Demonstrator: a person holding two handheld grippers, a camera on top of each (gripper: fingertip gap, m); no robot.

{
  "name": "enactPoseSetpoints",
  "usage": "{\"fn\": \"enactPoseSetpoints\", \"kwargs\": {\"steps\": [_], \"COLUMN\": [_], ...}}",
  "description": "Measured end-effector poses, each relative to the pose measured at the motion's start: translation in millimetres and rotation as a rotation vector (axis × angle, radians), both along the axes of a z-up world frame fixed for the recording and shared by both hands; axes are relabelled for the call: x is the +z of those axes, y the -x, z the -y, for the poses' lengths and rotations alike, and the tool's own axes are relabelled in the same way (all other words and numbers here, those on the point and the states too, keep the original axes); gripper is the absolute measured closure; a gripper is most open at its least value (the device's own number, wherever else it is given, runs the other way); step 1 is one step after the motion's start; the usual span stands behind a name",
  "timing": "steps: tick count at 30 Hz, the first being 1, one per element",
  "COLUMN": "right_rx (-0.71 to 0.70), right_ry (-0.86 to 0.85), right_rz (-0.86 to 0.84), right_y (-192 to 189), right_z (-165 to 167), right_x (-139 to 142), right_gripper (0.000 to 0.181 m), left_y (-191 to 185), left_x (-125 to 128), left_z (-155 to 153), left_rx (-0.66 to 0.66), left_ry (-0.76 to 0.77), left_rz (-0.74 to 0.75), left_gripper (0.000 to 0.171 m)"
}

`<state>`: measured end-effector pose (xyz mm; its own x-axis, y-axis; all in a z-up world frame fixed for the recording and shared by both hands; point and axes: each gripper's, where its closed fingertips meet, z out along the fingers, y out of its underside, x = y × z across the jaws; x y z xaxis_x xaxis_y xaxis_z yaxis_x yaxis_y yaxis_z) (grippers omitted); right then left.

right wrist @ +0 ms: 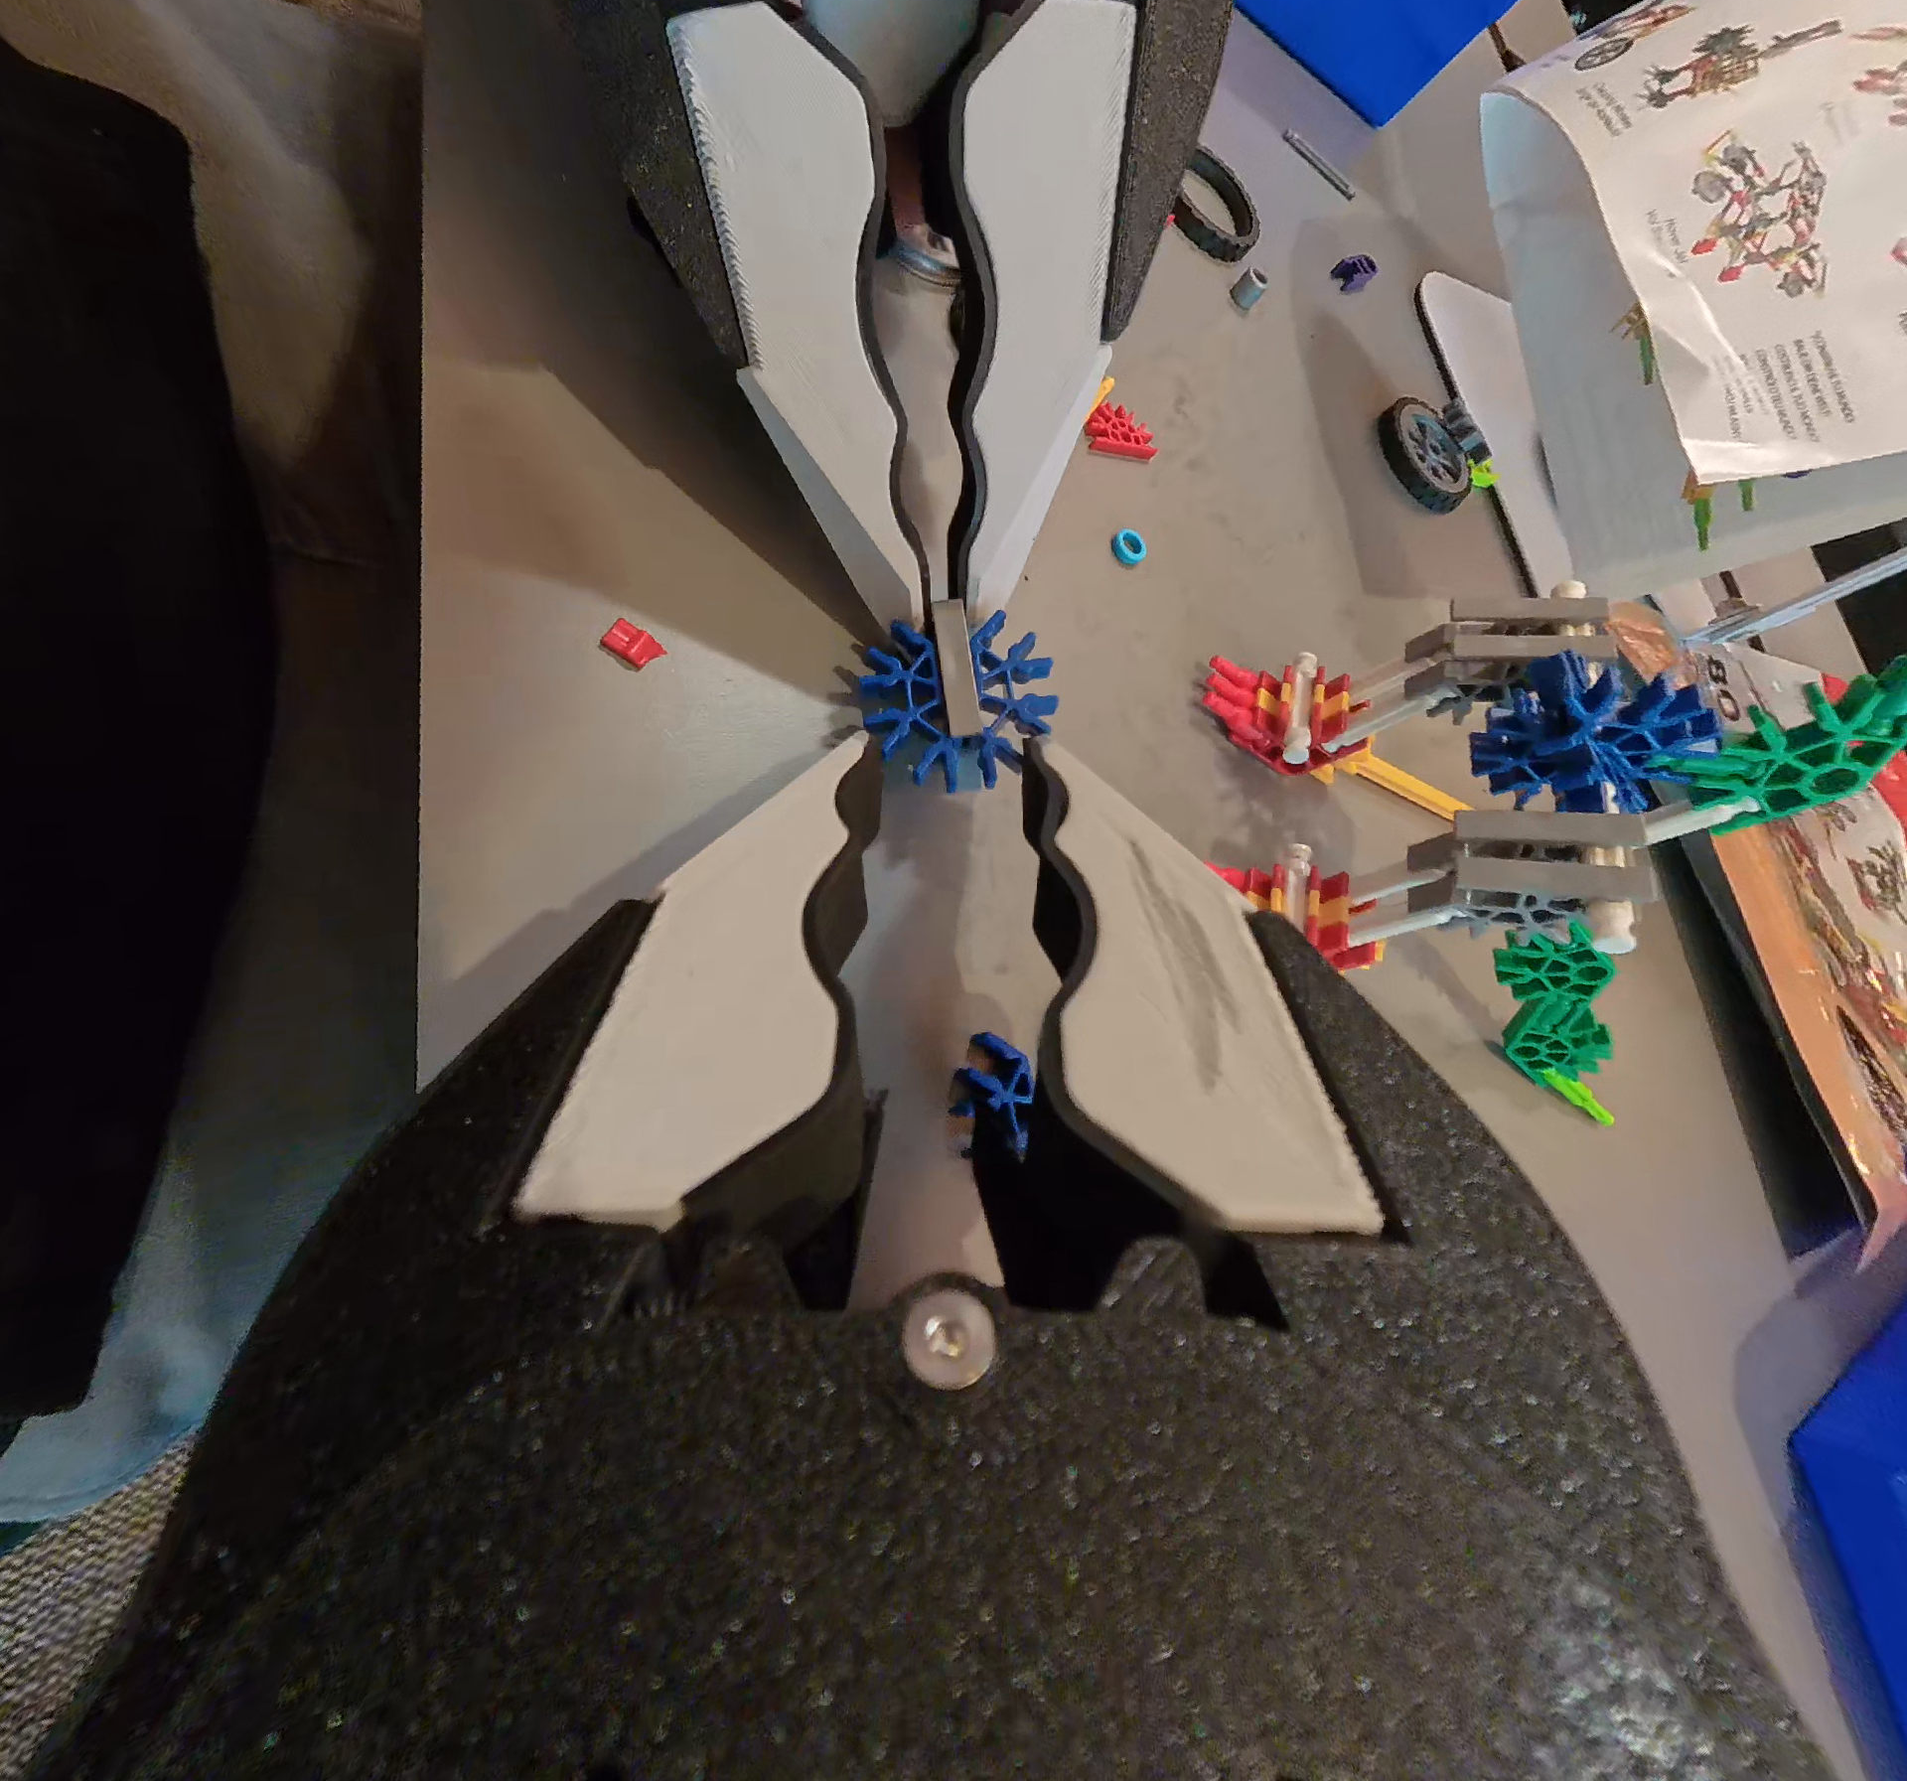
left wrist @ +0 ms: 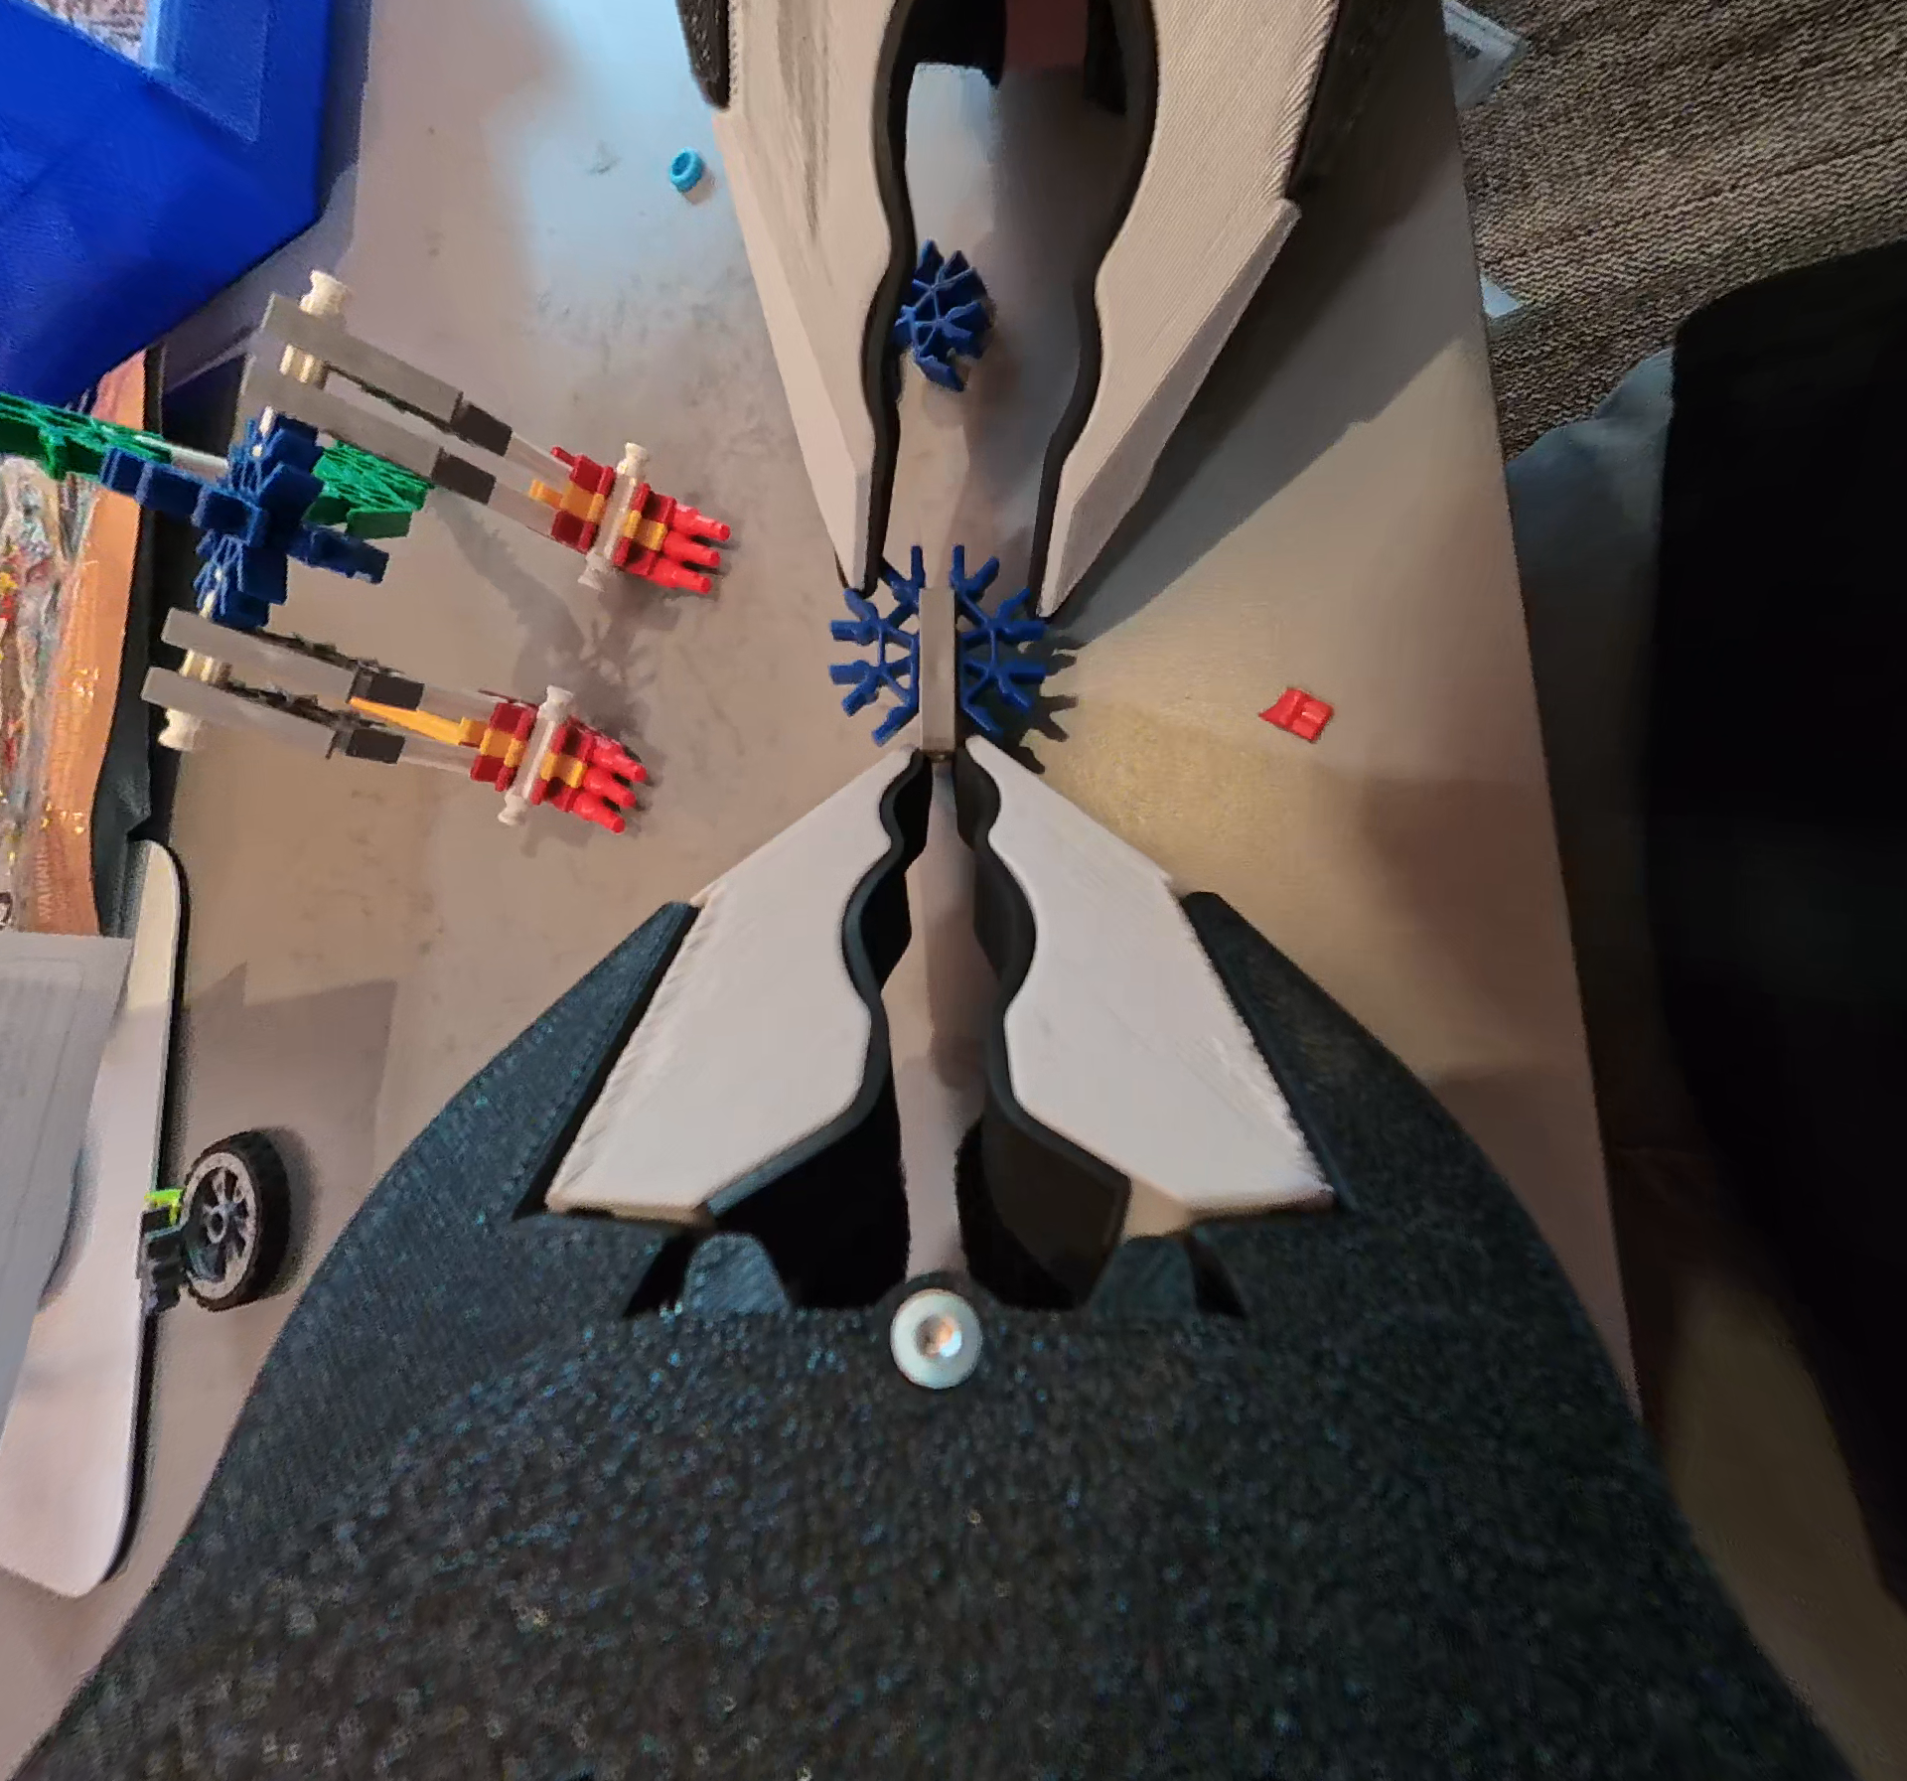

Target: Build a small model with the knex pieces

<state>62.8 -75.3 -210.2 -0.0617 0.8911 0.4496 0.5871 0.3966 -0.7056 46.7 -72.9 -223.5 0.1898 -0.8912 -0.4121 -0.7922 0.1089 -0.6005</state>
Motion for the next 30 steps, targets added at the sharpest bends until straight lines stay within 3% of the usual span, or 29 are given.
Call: {"fn": "enactPoseSetpoints", "kwargs": {"steps": [8,13,22,30], "right_rx": [-0.047,-0.094,-0.131,-0.130], "right_ry": [-0.021,0.036,0.069,0.009], "right_rz": [-0.032,-0.200,-0.354,-0.392], "right_y": [1.7,7.9,32.4,61.2], "right_z": [-12.4,-19.5,-39.9,-51.2], "right_x": [5.0,39.3,87.5,101.8], "right_gripper": [0.155,0.154,0.154,0.154], "left_y": [4.6,11.1,36.5,50.0], "left_x": [7.5,37.6,75.5,109.7], "left_z": [-12.5,-26.3,-44.8,-58.4], "left_rx": [0.008,0.045,0.096,0.071], "left_ry": [-0.051,-0.072,-0.066,-0.022], "left_rz": [-0.018,0.106,0.321,0.558], "left_gripper": [0.168,0.163,0.150,0.155]}}
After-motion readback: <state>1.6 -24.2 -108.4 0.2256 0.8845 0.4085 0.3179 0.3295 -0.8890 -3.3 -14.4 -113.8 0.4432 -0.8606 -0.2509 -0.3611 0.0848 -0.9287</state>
